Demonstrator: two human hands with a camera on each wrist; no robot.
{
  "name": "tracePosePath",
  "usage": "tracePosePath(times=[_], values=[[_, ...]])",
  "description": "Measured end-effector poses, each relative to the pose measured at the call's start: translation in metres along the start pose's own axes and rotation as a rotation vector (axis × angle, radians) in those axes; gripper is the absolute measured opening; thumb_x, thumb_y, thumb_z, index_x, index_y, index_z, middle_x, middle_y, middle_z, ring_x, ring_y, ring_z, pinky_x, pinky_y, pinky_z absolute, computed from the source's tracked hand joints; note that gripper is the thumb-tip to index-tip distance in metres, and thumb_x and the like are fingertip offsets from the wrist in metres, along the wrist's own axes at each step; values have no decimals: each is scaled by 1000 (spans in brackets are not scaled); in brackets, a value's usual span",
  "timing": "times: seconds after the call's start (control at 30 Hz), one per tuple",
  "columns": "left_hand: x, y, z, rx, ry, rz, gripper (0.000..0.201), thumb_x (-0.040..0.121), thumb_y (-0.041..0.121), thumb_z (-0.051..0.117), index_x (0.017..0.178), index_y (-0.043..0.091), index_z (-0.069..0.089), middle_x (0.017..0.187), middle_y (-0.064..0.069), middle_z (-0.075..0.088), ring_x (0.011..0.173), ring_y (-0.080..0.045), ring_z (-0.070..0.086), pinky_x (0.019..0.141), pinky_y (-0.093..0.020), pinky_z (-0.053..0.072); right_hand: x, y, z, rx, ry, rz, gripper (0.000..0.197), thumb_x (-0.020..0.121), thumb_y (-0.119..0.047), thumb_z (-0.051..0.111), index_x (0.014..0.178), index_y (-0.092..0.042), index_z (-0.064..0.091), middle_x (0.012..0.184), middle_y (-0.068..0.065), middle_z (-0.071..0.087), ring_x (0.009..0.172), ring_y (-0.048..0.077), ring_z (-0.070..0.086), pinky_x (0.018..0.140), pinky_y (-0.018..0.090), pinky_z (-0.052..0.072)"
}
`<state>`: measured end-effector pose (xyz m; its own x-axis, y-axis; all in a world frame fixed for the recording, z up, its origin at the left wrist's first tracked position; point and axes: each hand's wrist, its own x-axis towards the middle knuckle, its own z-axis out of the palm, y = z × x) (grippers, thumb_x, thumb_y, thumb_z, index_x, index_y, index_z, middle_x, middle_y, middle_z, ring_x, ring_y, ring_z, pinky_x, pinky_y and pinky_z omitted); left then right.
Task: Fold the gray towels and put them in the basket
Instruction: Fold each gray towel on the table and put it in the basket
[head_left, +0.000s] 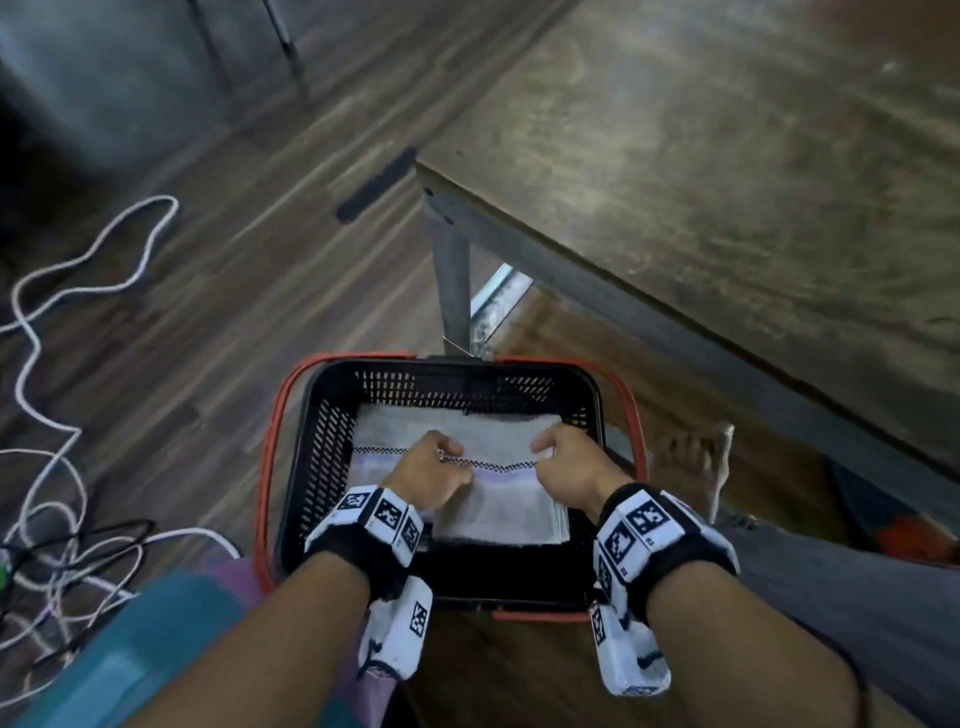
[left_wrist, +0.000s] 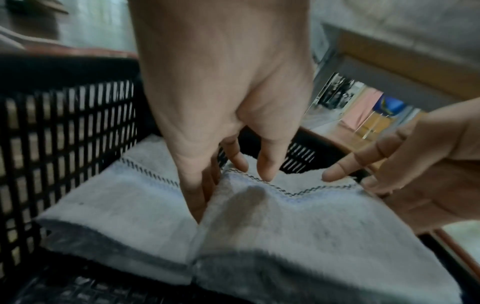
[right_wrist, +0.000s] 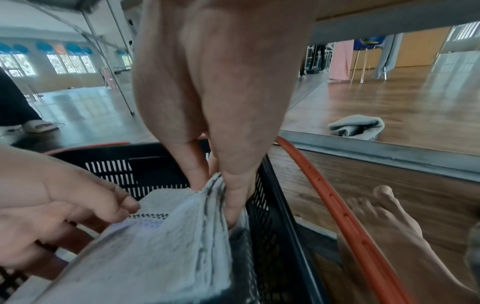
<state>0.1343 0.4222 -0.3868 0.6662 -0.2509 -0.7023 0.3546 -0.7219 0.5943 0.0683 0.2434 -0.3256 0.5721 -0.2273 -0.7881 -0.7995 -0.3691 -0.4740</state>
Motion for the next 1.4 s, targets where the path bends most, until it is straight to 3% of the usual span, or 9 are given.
tracePosePath(times=[0.1, 0.23, 0.33, 0.4, 0.6, 0.73, 0.9, 1.17, 1.4], values=[[19, -2, 11, 14, -39, -43, 24, 85, 6, 64, 105, 17, 56, 70, -1, 56, 51, -11, 50, 45, -17, 40, 18, 2, -1, 1, 15, 2, 44, 96, -4, 45, 138, -10, 49, 140, 14, 49, 117, 29, 55, 87, 29, 43], [37, -2, 21, 70, -83, -37, 41, 85, 11, 65, 125, 19, 56, 104, -4, 64, 77, -17, 60, 69, -24, 46, 39, 11, -1, -2, -53, -22, 58, 98, -5, 44, 154, -14, 33, 150, 19, 42, 86, 23, 55, 71, 28, 45], [44, -2, 25, 137, -79, -28, 46, 88, 12, 66, 133, 17, 58, 126, -6, 63, 109, -23, 62, 90, -27, 50, 44, 22, 5, -80, -104, -46, 70, 98, -4, 44, 161, -18, 17, 168, 12, 12, 141, 31, 40, 107, 32, 41], [45, -2, 28, 134, -27, -33, 43, 89, 10, 64, 132, 14, 60, 129, -8, 64, 114, -27, 63, 99, -35, 51, 45, 24, 12, -133, -81, -47, 69, 98, -6, 46, 160, -15, 18, 169, 10, 2, 151, 31, 23, 112, 29, 32], [34, -7, 36, 93, 28, -33, 54, 87, 1, 56, 138, 17, 51, 123, -13, 65, 107, -34, 66, 93, -44, 55, 39, 7, 41, -278, 243, -106, 48, 87, -3, 57, 133, 2, 45, 150, 25, 22, 132, 44, 38, 107, 46, 41], [32, -7, 35, 143, 12, -10, 59, 86, 0, 56, 141, 18, 44, 125, -10, 58, 97, -24, 63, 76, -28, 55, 55, 1, 39, -182, 51, 56, 77, 96, -13, 55, 159, -5, 10, 164, 20, 2, 152, 38, 10, 120, 42, 26], [27, 9, 36, 433, 37, 162, 67, 84, -1, 62, 142, 17, 34, 139, -13, 25, 121, -32, 41, 98, -42, 50, 76, 0, 35, -99, -187, 159, 87, 103, -16, 47, 158, -16, -21, 166, 4, -27, 155, 22, -16, 126, 37, 3], [41, 16, 36, 1057, -55, 260, 80, 86, 8, 63, 150, 21, 16, 155, -3, 13, 139, -29, 24, 101, -49, 47, 84, -4, 28, -58, 63, 98, 84, 97, -19, 54, 161, -9, 1, 169, 15, -5, 156, 33, 3, 125, 42, 16], [50, 3, 39, 1173, -85, 252, 97, 87, 23, 67, 156, 22, -1, 163, -1, -2, 148, -30, 10, 111, -50, 36, 93, -2, 36, -99, -53, 137, 80, 99, -26, 50, 161, -9, 2, 169, 13, -7, 156, 30, 1, 126, 39, 12]])
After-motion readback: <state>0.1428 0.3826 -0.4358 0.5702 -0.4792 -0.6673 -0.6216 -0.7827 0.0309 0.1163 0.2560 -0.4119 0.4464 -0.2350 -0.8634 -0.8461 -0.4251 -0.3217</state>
